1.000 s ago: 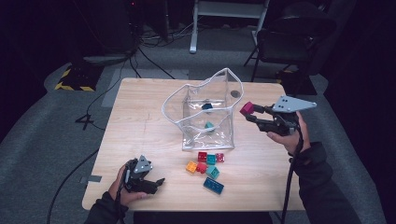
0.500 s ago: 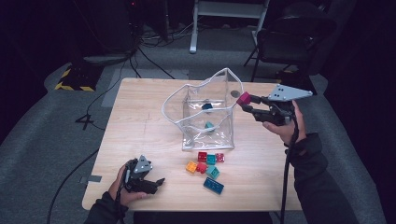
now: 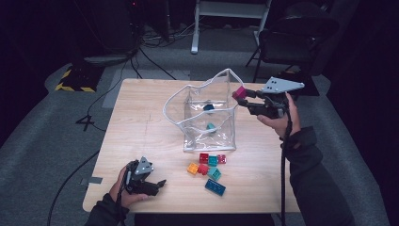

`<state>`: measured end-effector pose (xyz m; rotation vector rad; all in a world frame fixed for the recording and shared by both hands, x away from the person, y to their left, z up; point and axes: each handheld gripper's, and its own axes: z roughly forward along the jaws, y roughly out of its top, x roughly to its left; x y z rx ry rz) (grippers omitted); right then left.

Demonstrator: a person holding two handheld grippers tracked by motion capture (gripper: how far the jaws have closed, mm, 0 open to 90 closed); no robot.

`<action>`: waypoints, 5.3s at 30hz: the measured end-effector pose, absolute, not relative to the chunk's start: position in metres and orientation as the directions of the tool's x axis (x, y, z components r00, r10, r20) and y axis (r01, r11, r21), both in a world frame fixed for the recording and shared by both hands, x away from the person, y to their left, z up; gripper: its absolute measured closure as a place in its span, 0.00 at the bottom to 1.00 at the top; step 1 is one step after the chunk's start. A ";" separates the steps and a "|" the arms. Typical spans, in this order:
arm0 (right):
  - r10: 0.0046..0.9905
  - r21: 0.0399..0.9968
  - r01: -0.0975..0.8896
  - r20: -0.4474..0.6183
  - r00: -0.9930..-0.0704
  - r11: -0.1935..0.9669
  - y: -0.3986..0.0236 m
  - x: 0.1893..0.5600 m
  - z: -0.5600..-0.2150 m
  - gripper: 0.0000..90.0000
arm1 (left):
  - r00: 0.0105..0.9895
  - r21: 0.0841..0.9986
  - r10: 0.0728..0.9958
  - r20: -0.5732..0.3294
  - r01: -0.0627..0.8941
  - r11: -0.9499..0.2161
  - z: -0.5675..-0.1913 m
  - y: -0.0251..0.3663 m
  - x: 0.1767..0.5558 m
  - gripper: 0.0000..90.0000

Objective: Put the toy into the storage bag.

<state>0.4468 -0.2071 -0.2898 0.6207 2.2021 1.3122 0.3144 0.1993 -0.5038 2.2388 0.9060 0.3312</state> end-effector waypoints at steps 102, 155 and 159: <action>0.391 0.796 0.135 -0.136 -0.910 0.590 -0.198 0.381 -0.427 0.33 | 0.724 0.682 0.690 -0.019 0.514 -0.520 -0.504 0.199 0.314 0.17; 0.333 0.751 0.215 -0.007 -0.943 0.625 -0.185 0.410 -0.500 0.66 | 0.723 0.683 0.690 -0.020 0.514 -0.519 -0.504 0.199 0.314 0.17; 0.345 0.752 0.222 -0.007 -0.939 0.621 -0.188 0.410 -0.499 0.66 | 0.723 0.683 0.690 -0.020 0.514 -0.519 -0.504 0.199 0.314 0.17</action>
